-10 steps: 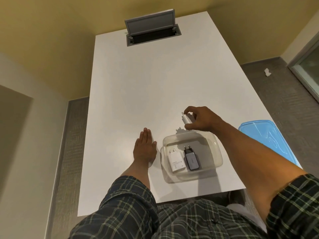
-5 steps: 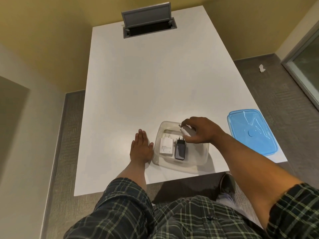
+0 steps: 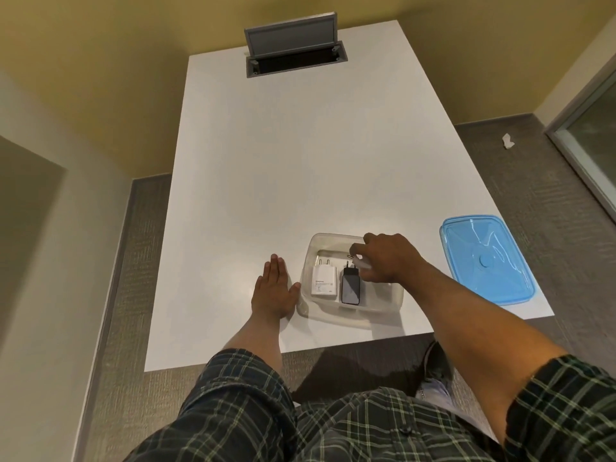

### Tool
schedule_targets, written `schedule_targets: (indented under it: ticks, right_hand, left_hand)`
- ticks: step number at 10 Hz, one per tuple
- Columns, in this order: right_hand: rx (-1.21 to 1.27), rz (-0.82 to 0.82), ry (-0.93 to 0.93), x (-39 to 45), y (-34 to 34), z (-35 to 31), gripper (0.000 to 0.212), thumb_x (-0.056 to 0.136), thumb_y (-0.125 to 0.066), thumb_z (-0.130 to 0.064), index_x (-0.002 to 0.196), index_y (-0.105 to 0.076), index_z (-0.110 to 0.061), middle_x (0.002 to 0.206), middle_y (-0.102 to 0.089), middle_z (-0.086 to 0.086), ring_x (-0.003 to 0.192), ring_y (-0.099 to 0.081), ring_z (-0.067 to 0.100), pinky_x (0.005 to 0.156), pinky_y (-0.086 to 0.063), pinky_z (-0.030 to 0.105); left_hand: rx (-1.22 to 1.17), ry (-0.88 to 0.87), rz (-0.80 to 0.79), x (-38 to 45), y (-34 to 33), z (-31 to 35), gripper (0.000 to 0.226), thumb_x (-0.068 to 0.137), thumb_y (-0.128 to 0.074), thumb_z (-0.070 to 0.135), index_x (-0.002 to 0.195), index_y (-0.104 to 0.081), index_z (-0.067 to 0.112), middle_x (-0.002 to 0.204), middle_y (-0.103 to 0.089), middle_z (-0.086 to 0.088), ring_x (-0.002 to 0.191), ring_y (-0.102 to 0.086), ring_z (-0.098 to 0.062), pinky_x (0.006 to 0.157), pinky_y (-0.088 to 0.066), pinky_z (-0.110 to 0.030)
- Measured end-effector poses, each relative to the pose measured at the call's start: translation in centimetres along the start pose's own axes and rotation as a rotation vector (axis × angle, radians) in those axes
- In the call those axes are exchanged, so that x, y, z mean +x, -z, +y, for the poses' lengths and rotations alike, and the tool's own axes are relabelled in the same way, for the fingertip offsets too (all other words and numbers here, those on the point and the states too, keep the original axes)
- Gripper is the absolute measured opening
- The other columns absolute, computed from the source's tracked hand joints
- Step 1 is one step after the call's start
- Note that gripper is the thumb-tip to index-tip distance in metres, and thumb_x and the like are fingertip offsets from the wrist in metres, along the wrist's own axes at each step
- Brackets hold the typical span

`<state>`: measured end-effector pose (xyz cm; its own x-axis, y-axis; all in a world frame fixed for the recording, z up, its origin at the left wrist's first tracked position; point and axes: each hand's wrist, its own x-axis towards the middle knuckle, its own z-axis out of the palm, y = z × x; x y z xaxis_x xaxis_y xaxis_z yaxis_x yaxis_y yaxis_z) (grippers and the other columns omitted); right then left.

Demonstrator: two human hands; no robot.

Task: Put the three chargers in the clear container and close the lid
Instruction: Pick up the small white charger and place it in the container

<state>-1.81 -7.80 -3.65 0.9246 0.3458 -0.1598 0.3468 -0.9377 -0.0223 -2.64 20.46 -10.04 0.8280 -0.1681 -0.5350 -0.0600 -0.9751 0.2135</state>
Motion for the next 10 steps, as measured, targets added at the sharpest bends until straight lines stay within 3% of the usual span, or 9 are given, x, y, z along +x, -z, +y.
schedule_targets:
  ticks: [2, 5, 6, 8, 10]
  right_hand:
    - [-0.049, -0.02, 0.062, 1.9, -0.1, 0.2, 0.036, 0.083, -0.06, -0.04, 0.119, -0.062, -0.036, 0.1, -0.059, 0.002, 0.085, -0.064, 0.028, 0.064, -0.036, 0.031]
    - [0.146, -0.065, -0.262, 2.0, -2.1, 0.0, 0.033, 0.087, -0.058, -0.039, 0.119, -0.061, -0.03, 0.103, -0.064, 0.005, 0.091, -0.067, 0.031, 0.07, -0.045, 0.032]
    - [0.162, -0.075, -0.316, 1.7, -2.6, -0.2, 0.032, 0.088, -0.057, -0.036, 0.118, -0.061, -0.024, 0.101, -0.067, 0.006, 0.09, -0.067, 0.032, 0.068, -0.044, 0.032]
    - [0.205, -0.143, -0.375, 1.2, -3.0, -1.0, 0.03, 0.089, -0.058, -0.031, 0.115, -0.061, -0.016, 0.117, -0.065, 0.006, 0.102, -0.066, 0.032, 0.074, -0.048, 0.034]
    - [0.191, -0.222, -0.408, 0.9, -2.9, -1.4, 0.03, 0.09, -0.056, -0.021, 0.119, -0.059, -0.014, 0.114, -0.066, 0.009, 0.102, -0.066, 0.032, 0.072, -0.048, 0.034]
  left_hand:
    - [-0.004, -0.003, -0.026, 0.0, 0.1, -0.3, 0.079, 0.108, -0.03, 0.049, 0.162, 0.014, 0.01, 0.17, 0.022, -0.008, 0.16, 0.012, -0.025, 0.131, -0.006, -0.044]
    - [-0.015, 0.006, -0.056, 0.3, 0.0, -0.2, 0.08, 0.109, -0.029, 0.049, 0.162, 0.016, 0.011, 0.17, 0.024, -0.007, 0.16, 0.015, -0.024, 0.131, -0.004, -0.044]
    - [-0.016, 0.004, -0.058, 0.3, 0.0, -0.2, 0.08, 0.109, -0.029, 0.049, 0.162, 0.017, 0.011, 0.169, 0.025, -0.007, 0.16, 0.015, -0.024, 0.131, -0.003, -0.044]
    - [-0.013, 0.003, -0.062, 0.4, 0.1, -0.2, 0.08, 0.109, -0.029, 0.049, 0.162, 0.017, 0.011, 0.169, 0.025, -0.007, 0.16, 0.015, -0.024, 0.131, -0.003, -0.044]
    - [-0.002, -0.003, -0.051, 0.3, 0.1, -0.2, 0.08, 0.109, -0.029, 0.049, 0.162, 0.016, 0.01, 0.17, 0.024, -0.008, 0.16, 0.014, -0.025, 0.131, -0.004, -0.044]
